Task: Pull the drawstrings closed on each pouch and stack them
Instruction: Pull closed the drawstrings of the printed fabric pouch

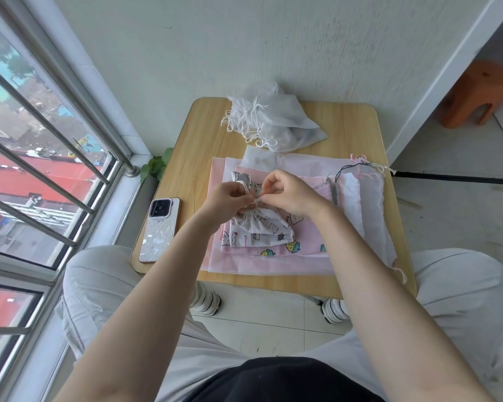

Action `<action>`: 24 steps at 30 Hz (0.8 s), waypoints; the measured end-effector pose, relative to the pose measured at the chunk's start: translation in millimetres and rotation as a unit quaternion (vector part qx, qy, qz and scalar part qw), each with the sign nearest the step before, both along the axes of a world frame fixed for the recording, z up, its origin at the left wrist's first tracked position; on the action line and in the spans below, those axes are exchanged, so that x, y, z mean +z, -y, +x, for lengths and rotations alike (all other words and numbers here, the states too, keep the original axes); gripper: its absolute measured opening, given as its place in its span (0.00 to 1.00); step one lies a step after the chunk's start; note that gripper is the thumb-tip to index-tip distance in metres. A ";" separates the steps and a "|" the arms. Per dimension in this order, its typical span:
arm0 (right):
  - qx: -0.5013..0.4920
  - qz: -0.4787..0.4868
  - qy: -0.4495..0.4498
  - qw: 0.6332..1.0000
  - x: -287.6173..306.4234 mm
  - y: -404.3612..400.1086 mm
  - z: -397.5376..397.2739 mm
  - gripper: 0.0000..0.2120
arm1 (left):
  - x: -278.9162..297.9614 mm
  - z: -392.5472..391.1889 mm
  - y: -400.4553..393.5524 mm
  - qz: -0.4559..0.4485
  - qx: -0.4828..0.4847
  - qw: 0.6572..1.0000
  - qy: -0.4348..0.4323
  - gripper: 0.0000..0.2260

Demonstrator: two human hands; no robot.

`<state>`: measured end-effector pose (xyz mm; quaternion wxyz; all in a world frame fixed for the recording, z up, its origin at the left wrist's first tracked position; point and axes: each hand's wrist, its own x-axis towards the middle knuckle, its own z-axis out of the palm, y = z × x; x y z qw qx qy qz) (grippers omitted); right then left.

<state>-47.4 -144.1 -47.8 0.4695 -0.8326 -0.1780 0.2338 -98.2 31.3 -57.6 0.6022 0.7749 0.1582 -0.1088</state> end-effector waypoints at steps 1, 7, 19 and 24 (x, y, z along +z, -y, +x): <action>-0.001 0.006 -0.007 1.000 0.9 -2.9 -2.2 0.10 | 0.6 -0.2 1.3 0.005 0.000 1.000 0.004 0.05; -0.055 -0.049 0.101 0.992 -1.3 -15.3 -10.1 0.09 | 2.6 -1.5 7.8 -0.007 0.086 0.996 0.021 0.09; -0.038 -0.087 0.164 0.982 3.2 -21.3 -14.9 0.06 | 13.5 -1.1 6.9 0.057 0.052 0.997 0.023 0.08; -0.011 -0.105 0.162 0.981 6.9 -20.8 -13.4 0.06 | 12.8 -2.0 9.3 0.091 0.058 0.993 0.044 0.07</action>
